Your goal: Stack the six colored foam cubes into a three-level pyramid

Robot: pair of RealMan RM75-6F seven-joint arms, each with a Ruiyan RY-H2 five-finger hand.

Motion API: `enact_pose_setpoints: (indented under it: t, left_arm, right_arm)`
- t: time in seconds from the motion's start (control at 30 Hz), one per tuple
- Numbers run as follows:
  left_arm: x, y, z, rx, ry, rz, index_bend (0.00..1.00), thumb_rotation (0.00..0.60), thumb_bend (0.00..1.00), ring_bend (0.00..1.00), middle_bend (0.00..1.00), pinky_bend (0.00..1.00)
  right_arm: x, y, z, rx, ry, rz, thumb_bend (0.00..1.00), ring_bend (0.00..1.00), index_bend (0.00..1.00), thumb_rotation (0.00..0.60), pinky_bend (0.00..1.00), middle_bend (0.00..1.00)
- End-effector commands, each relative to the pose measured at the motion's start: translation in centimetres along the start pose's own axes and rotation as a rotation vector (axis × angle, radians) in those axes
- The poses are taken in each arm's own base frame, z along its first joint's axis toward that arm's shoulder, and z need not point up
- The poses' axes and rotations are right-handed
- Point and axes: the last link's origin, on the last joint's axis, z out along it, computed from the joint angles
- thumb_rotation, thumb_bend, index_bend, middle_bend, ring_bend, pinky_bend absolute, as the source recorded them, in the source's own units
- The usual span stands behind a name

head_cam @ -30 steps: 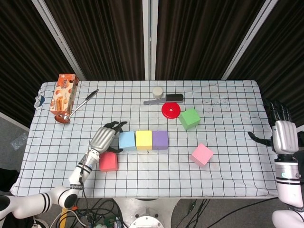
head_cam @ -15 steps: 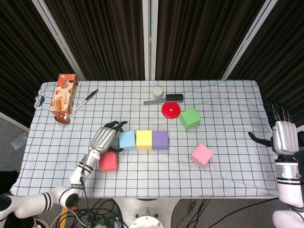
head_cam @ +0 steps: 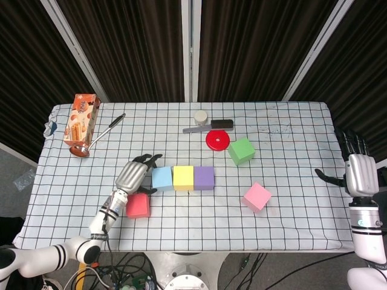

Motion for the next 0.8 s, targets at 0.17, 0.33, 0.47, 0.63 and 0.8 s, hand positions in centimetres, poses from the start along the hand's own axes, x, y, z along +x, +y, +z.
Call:
enact_pose_setpoints:
  t: [0.17, 0.33, 0.47, 0.63, 0.8]
  left_arm:
    - [0.01, -0.05, 0.01, -0.001, 0.002, -0.002, 0.12, 0.600, 0.18, 0.15, 0.42, 0.23]
    - [0.08, 0.00, -0.06, -0.005, 0.003, -0.005, 0.12, 0.600, 0.18, 0.15, 0.42, 0.23]
    - [0.12, 0.05, -0.12, -0.012, 0.001, -0.003, 0.12, 0.600, 0.18, 0.15, 0.42, 0.23]
    - [-0.01, 0.05, -0.02, -0.021, -0.006, 0.003, 0.12, 0.600, 0.18, 0.15, 0.42, 0.22]
    - [-0.06, -0.05, 0.20, -0.022, -0.014, 0.010, 0.12, 0.600, 0.18, 0.15, 0.42, 0.22]
  right_arm:
    - [-0.23, 0.11, -0.06, -0.004, -0.007, 0.000, 0.06, 0.00, 0.00, 0.600, 0.00, 0.14]
    - [-0.24, 0.14, -0.06, -0.004, -0.006, 0.003, 0.06, 0.00, 0.00, 0.600, 0.00, 0.14]
    - [-0.24, 0.13, -0.06, -0.003, -0.005, 0.003, 0.06, 0.00, 0.00, 0.600, 0.00, 0.14]
    - [-0.37, 0.22, -0.10, -0.007, -0.010, 0.003, 0.06, 0.00, 0.00, 0.600, 0.00, 0.14]
    - [-0.28, 0.37, -0.05, -0.011, -0.007, 0.004, 0.06, 0.00, 0.00, 0.600, 0.00, 0.14]
